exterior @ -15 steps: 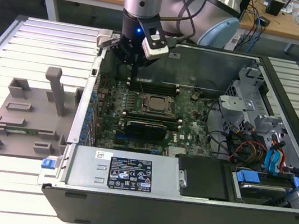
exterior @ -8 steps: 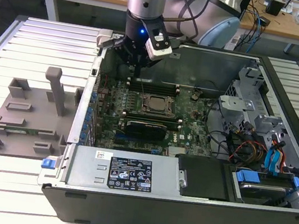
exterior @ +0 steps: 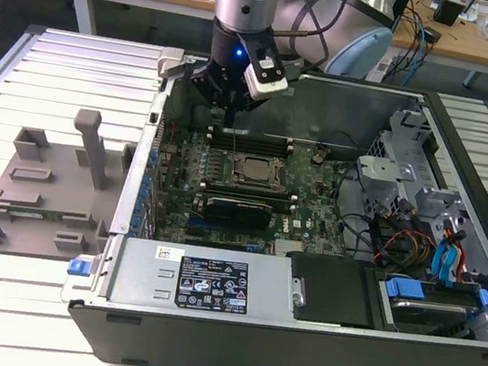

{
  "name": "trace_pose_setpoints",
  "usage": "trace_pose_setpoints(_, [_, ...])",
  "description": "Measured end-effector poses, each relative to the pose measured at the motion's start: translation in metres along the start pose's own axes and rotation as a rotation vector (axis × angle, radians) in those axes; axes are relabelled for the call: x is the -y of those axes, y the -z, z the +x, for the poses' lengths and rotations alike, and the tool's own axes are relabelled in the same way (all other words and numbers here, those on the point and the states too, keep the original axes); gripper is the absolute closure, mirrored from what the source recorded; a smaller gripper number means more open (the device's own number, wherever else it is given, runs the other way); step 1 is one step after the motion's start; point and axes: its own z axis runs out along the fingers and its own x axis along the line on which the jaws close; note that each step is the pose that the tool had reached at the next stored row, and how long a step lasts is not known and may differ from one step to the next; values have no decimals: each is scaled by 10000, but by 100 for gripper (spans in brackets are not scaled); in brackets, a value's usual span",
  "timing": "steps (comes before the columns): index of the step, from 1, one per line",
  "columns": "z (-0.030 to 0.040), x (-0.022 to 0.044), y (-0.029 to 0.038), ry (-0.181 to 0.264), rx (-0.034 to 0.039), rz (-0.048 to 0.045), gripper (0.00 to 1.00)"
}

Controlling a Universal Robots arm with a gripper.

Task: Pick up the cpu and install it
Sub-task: 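Install the first cpu locking lever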

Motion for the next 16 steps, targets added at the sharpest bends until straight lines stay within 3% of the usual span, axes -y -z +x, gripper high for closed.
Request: trace_pose_setpoints(16, [-146,-1,-21,0,1,14,89])
